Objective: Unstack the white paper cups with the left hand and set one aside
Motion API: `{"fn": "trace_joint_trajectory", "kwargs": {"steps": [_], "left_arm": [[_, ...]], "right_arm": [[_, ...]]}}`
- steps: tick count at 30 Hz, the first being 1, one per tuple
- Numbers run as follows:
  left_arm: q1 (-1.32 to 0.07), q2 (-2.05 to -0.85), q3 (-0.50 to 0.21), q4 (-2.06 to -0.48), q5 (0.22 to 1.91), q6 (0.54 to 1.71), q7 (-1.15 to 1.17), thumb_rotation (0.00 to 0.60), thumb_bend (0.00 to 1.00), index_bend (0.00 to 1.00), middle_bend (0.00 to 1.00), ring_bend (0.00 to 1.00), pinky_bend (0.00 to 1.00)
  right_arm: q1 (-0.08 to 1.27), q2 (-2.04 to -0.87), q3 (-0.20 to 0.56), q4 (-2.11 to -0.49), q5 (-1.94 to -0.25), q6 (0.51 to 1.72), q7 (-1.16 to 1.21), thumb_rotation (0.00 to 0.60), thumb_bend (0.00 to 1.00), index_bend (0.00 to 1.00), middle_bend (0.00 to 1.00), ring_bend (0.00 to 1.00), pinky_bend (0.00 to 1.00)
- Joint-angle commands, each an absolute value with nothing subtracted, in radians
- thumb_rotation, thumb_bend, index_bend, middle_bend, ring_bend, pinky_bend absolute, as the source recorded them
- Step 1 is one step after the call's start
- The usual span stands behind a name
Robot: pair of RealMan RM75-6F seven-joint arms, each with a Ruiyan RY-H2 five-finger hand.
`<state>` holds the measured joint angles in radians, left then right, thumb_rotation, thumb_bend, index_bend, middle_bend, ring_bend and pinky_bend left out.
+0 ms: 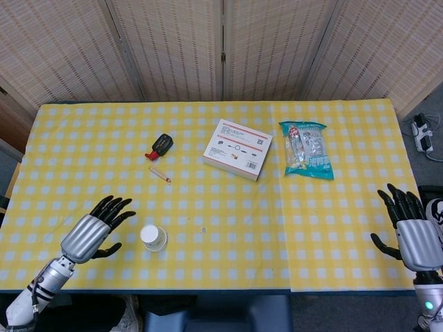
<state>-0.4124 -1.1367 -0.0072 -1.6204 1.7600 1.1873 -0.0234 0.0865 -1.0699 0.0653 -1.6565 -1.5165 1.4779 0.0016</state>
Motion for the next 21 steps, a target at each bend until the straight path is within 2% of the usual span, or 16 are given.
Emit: {"fn": "trace_joint_trajectory", "kwargs": {"steps": [1, 12, 21], "left_arm": [[-0.462, -1.118, -0.002, -1.661, 1.758, 1.119, -0.011, 0.600, 0.33, 0.20, 0.08, 0.05, 0.00], [-0.557, -1.123, -0.017, -1.726, 1.667, 0.956, 0.063, 0.600, 0.33, 0.19, 0.08, 0.05, 0.00], [-0.585, -1.136, -0.017, -1.742, 1.596, 0.906, 0.107, 0.600, 0.33, 0.21, 0.08, 0.05, 0.00]], "right_arm": [[0.086, -1.070, 0.064, -1.655, -1.517, 1.478, 0.005, 0.600, 0.30, 0.00, 0.00, 0.00, 0.00], [0.084, -1.064, 0.066, -1.645, -1.522, 1.486, 0.023, 0.600, 0.30, 0.00, 0.00, 0.00, 0.00], [0.086, -1.066, 0.066, -1.639, -1.517, 1.478, 0.032, 0.600, 0.30, 0.00, 0.00, 0.00, 0.00]]}}
